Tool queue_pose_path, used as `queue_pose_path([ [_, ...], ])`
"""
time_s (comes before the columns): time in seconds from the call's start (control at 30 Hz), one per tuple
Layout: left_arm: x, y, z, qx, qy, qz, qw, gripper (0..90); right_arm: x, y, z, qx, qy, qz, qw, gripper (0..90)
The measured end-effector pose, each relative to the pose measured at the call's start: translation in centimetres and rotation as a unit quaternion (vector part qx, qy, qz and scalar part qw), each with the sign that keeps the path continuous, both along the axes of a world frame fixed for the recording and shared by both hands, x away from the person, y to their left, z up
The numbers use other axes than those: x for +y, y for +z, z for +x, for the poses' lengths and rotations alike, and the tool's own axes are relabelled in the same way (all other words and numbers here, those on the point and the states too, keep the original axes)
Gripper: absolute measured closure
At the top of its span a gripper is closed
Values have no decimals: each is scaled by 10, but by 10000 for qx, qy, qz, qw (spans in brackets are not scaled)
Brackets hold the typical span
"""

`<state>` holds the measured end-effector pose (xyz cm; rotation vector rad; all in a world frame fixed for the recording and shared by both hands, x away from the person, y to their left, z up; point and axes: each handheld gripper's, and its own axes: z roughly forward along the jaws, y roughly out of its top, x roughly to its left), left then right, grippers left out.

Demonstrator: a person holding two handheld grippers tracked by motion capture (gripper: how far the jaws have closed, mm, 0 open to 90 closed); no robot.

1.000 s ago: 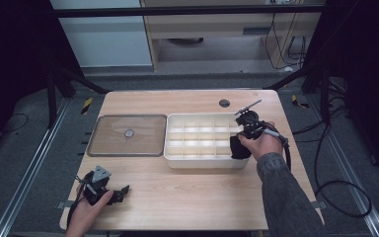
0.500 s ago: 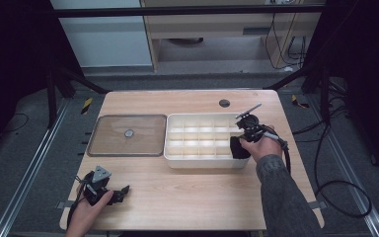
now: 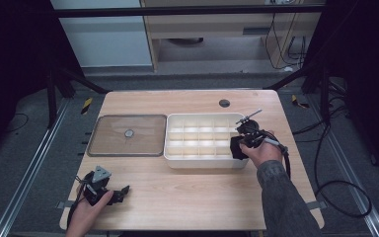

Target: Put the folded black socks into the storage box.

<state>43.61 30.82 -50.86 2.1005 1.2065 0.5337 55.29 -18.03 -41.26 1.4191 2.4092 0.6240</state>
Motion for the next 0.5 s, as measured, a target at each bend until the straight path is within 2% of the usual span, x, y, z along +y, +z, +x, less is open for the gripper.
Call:
queue_pose_path([
  [0.17, 0, 0, 0, 5, 5, -6, 10000, 0, 0, -4, -4, 56, 3, 31, 10000, 900],
  [0.2, 0, 0, 0, 5, 4, -6, 10000, 0, 0, -9, -7, 185, 69, -10, 9998, 900],
  [0.33, 0, 0, 0, 5, 4, -6, 10000, 0, -2, -16, -10, 165, 48, 74, 9998, 900],
  [0.5, 0, 0, 0, 4, 6, -8, 10000, 0, -1, -16, -9, 181, 55, 65, 9998, 900],
])
